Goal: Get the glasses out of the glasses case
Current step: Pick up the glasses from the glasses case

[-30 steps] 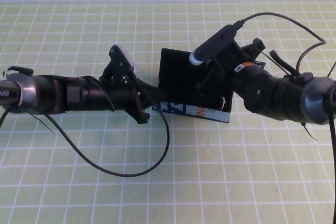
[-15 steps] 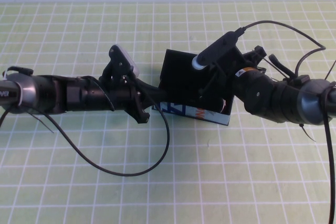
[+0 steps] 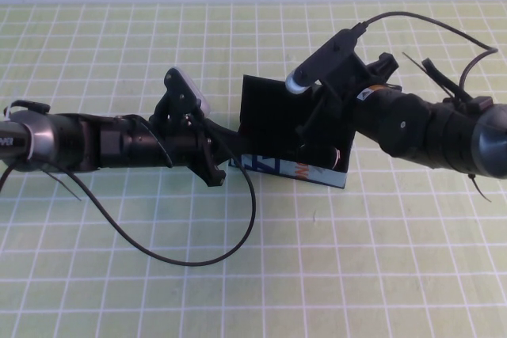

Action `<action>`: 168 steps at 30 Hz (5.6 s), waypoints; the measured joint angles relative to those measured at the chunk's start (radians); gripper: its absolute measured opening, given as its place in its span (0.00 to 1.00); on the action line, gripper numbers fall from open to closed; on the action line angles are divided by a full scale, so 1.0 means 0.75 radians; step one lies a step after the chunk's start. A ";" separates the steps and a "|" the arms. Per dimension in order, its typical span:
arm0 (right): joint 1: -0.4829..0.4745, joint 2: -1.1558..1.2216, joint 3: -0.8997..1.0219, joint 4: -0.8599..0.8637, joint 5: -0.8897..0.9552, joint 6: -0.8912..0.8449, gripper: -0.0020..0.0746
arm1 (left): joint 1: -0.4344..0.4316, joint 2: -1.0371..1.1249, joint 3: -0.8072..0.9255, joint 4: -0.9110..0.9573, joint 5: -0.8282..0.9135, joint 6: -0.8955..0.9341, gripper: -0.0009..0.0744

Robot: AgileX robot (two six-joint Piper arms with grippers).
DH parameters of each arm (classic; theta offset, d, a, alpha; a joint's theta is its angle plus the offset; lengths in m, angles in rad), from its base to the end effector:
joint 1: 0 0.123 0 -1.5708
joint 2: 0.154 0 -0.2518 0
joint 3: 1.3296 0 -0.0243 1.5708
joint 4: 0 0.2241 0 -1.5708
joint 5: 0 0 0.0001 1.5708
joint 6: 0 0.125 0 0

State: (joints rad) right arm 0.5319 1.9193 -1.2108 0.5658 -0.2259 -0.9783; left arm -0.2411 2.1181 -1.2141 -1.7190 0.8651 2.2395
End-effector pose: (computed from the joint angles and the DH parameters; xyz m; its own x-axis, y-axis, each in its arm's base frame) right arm 0.3785 0.2054 0.1812 -0.1588 -0.5674 -0.8080 -0.5209 0.7433 -0.4197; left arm 0.3652 -0.1868 0.1192 -0.2104 0.3419 -0.9159 0.9199 0.3864 -0.0670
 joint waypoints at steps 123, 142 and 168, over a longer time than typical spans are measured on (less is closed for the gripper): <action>-0.139 0.425 -0.820 -0.491 1.120 0.843 0.00 | 0.000 0.000 0.000 0.000 0.004 -0.071 0.01; -0.145 0.323 -1.071 -0.441 1.804 0.558 0.00 | 0.000 0.000 0.000 0.002 0.004 -0.071 0.01; -0.033 0.460 -1.123 -0.598 1.820 0.140 0.29 | 0.000 0.000 0.000 0.002 0.004 -0.080 0.01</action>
State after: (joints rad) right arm 0.5069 2.2642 -2.0531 0.1170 1.1389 -0.8734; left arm -0.2411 2.1184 -1.2141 -1.7172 0.8683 2.1791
